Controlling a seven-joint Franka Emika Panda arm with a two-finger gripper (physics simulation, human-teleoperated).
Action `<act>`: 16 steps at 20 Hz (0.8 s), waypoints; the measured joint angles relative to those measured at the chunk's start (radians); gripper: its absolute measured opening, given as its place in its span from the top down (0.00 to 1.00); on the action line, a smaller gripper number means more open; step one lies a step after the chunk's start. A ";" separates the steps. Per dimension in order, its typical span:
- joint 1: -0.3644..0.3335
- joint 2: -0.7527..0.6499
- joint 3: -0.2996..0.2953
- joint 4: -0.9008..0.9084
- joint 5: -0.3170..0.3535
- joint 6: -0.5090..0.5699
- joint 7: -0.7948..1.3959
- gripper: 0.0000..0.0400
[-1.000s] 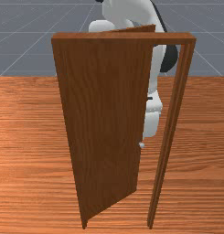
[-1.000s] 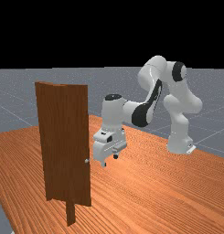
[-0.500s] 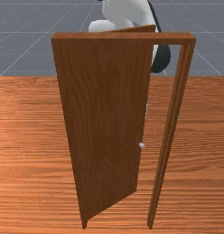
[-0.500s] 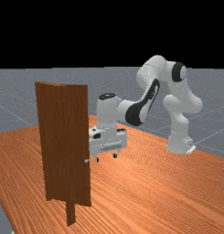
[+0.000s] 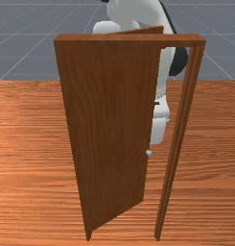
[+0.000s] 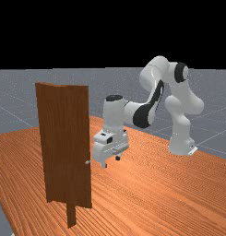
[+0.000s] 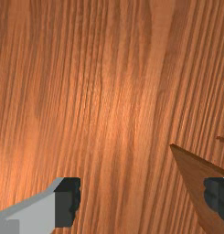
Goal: Close the door
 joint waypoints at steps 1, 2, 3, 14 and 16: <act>0.019 0.003 -0.011 0.006 0.007 -0.006 0.076 0.00; 0.025 0.004 -0.013 0.008 0.009 -0.008 0.096 0.00; 0.028 0.004 -0.014 0.009 0.010 -0.011 0.105 0.00; -0.045 -0.022 -0.084 -0.013 0.060 -0.019 0.207 0.00; -0.077 -0.020 -0.076 -0.018 0.052 -0.004 0.112 0.00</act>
